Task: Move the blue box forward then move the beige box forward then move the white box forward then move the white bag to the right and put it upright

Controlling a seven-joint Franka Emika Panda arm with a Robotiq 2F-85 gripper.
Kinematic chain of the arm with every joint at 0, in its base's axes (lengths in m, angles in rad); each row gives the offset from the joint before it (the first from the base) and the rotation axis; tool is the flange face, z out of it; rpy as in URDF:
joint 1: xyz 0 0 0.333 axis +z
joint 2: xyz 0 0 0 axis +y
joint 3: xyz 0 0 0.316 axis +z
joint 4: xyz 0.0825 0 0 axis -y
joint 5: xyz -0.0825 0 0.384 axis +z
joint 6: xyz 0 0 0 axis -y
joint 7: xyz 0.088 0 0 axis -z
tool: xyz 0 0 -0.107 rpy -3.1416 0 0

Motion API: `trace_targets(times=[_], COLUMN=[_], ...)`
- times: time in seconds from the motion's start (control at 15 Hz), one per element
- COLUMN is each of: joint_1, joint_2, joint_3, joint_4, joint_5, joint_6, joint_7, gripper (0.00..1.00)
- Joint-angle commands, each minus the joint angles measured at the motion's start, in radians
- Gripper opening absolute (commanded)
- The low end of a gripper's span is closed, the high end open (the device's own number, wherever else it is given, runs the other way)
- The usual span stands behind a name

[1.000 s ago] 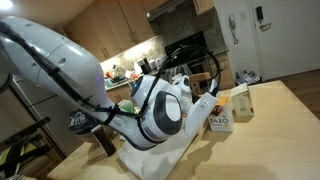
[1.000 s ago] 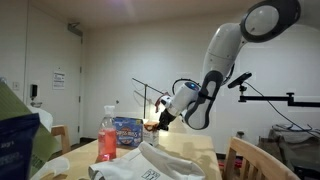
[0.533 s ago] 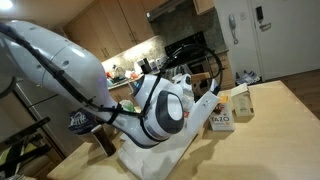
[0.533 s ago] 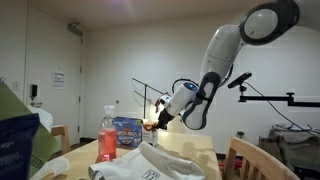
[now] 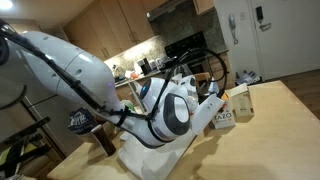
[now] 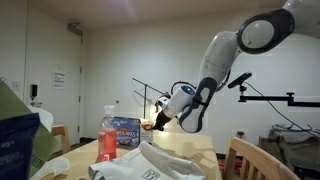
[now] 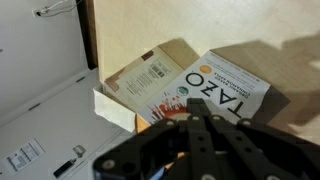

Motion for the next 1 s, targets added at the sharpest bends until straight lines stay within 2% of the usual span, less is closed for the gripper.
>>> trace_targets(times=[0.0, 0.27, 0.6, 0.87, 0.93], joint_1=[-0.043, -0.093, -0.114, -0.162, -0.178], joint_2=[0.037, 0.046, 0.05, 0.062, 0.062], joint_3=[0.041, 0.107, 0.147, 0.228, 0.256], joint_4=[0.082, 0.128, 0.177, 0.228, 0.236], joint_5=[-0.008, -0.02, -0.028, -0.066, -0.05], joint_6=[-0.022, -0.028, -0.049, -0.122, -0.142], joint_7=[0.032, 0.052, 0.054, 0.046, 0.011], gripper=[0.0, 0.0, 0.0, 0.0, 0.0])
